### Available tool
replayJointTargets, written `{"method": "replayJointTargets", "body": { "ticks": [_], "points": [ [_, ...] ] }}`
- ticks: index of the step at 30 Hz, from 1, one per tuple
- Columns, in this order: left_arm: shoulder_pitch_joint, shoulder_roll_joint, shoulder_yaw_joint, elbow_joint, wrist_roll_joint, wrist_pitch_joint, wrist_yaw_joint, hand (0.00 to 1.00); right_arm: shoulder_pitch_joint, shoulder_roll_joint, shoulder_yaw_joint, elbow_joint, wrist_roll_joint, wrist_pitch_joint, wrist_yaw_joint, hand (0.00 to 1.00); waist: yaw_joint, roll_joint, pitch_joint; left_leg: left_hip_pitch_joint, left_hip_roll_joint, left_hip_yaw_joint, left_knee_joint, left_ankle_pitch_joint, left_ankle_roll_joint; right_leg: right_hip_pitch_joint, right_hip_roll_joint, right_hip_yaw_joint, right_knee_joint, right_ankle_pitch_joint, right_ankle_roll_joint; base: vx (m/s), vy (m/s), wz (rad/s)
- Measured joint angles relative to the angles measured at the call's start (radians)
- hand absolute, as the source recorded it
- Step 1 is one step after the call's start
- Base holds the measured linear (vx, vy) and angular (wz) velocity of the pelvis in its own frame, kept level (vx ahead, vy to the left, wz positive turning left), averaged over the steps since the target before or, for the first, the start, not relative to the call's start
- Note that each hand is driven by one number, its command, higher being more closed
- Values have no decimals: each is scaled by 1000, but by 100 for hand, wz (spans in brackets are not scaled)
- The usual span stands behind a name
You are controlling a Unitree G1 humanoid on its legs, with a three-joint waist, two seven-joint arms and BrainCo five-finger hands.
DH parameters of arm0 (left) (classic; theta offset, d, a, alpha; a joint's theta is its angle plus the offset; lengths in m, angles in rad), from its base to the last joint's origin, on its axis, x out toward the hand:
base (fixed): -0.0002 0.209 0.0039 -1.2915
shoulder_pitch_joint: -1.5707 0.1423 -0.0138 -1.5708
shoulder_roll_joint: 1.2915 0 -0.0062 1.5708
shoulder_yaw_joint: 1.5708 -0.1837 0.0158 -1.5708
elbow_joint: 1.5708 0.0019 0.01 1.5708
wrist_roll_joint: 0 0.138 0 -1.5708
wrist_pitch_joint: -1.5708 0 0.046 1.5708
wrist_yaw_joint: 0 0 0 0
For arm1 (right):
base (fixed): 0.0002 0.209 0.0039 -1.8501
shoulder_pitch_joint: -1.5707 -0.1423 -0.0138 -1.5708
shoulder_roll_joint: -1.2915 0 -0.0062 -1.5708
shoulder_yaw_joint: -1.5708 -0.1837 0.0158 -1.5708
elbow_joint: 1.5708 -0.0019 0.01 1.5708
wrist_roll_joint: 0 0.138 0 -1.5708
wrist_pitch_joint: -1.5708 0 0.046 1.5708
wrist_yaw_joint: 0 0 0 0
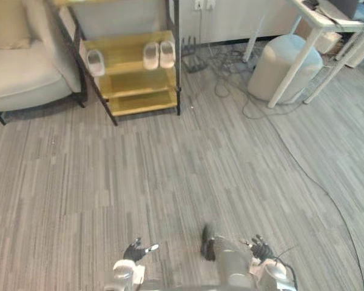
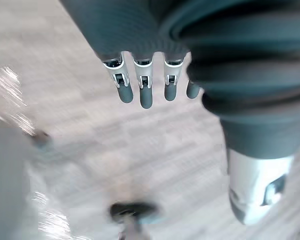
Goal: Organize the slippers on the shoe rack
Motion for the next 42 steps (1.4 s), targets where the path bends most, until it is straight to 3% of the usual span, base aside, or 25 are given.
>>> {"method": "replayJointTargets", "body": {
  "ticks": [2,4,6,8,10,13,14,15,16,17,20,21,23,24,26,28,30,31,32,33,35,37,38,39,42],
  "points": [
    [-4,-23,3,3,2,-7,2,0,-1,-3,-5,13,-3,-1,2,0,-19,14,-1,-62,43,-76,150,85,-49,22,10,-35,54,-110,-17,605,-255,30],
    [-6,-36,35,5,2,-7,0,0,8,-3,-12,25,-3,4,0,0,-14,19,6,-166,89,-128,422,206,-91,129,32,-56,-12,-143,-27,569,-219,29],
    [-6,-34,66,-6,2,-11,-1,0,33,2,-9,24,-2,5,-1,0,-4,17,13,-257,130,-99,688,132,-68,293,56,-71,-113,-171,-39,484,-126,26],
    [-4,-33,74,-26,-1,-13,1,0,50,10,-10,26,-2,4,-2,0,7,-2,16,-343,142,-12,754,78,-5,410,58,-78,-196,-181,-33,317,-50,24],
    [-5,-33,74,-48,-4,-17,0,0,41,18,-9,27,-1,4,-3,0,14,-2,15,-444,128,37,684,48,23,466,53,-82,-249,-184,-18,335,-3,8],
    [-9,-28,76,-69,-4,-28,1,0,35,41,-12,29,-1,4,-2,0,26,-15,20,-532,17,54,293,73,29,529,-4,-90,-283,-201,45,339,130,10],
    [-9,-28,75,-69,-4,-28,2,0,31,44,-15,30,-1,3,-3,0,26,-17,19,-535,-34,50,104,151,30,552,-28,-94,-292,-216,73,306,169,13],
    [-9,-28,75,-69,-4,-28,2,0,31,44,-15,30,-1,3,-3,0,26,-17,19,-535,-34,50,104,151,30,552,-28,-94,-292,-216,73,436,203,-11],
    [5,-25,70,-67,-5,-29,4,0,38,39,-2,47,-2,4,-4,0,45,-21,9,-492,-82,28,-15,351,44,588,-39,-75,-324,-226,116,494,185,-3],
    [1,-2,69,-58,-4,-27,3,0,28,63,2,54,-7,4,-2,0,43,-52,-7,-504,-120,29,9,320,93,600,-74,-74,-335,-226,133,499,166,6],
    [-1,28,80,-57,-15,-26,0,0,28,79,2,57,-12,6,-2,0,58,-87,-3,-541,-116,24,184,174,119,578,-110,-55,-186,-254,177,491,194,21],
    [-1,26,79,-55,-14,-26,1,0,28,79,1,56,-13,6,-2,0,67,-87,-4,-520,-113,25,201,143,121,540,-126,-32,-59,-263,191,521,263,-3],
    [-1,42,58,-34,-13,-22,-2,0,27,80,15,50,-17,5,5,0,59,-106,-9,-442,-134,18,195,80,133,385,-179,41,358,-241,278,418,182,13],
    [0,44,58,-28,-14,-20,-2,0,27,81,17,49,-24,5,9,0,58,-109,-9,-415,-142,12,194,64,136,349,-182,43,452,-249,273,327,75,24],
    [4,48,48,-19,-14,-6,0,0,24,79,23,51,-35,5,13,0,55,-113,-9,-302,-162,0,130,40,139,282,-177,19,564,-300,192,428,45,18],
    [8,48,27,-19,-13,-6,-1,0,13,72,45,44,-45,-1,18,0,45,-104,-7,-209,-159,-15,54,38,137,216,-135,-38,490,-346,120,506,-23,26],
    [4,32,27,-19,-13,-5,-1,0,2,61,45,22,-46,-4,18,0,18,-82,-1,-163,-133,-52,10,39,136,147,-69,-53,287,-356,86,427,-101,48],
    [2,26,26,-19,-13,-5,-1,0,1,56,44,12,-44,-4,18,0,14,-75,3,-152,-123,-62,0,39,136,128,-50,-42,217,-341,79,451,-146,66],
    [7,27,16,-19,-13,-6,-2,0,4,53,41,9,-44,-4,18,0,8,-81,-2,-142,-124,-83,-10,36,124,115,-23,-4,8,-235,79,558,-181,79],
    [5,33,4,-18,-11,-6,-5,0,18,55,32,9,-38,-3,18,0,7,-97,-8,-126,-127,-103,-10,21,76,123,-20,21,-68,-44,33,483,-155,71],
    [1,1,2,-10,-9,-8,-5,0,9,29,32,11,-33,-3,17,0,20,-34,-14,-116,-71,-114,12,19,27,145,10,-7,-31,-104,15,484,-175,37],
    [-2,-16,3,-10,3,-7,-5,0,10,19,23,16,-29,-3,16,0,13,-12,-10,-139,-49,-119,110,46,-20,194,10,-42,-38,-147,5,471,-185,49],
    [-8,-18,5,-11,7,-6,-5,0,12,21,7,19,-29,-1,16,0,11,-7,-7,-198,-21,-109,283,81,-75,260,10,-66,-79,-155,4,408,-147,56],
    [-9,-22,13,-17,7,-8,-5,0,23,23,5,20,-29,1,16,0,13,-8,-7,-253,16,-97,434,105,-90,333,11,-84,-134,-155,4,448,-148,49],
    [-9,-37,37,-24,6,-14,-4,0,46,29,3,20,-29,0,10,0,21,-15,-7,-322,87,21,613,58,-38,474,9,-98,-227,-155,5,275,-35,22]
  ]
}}
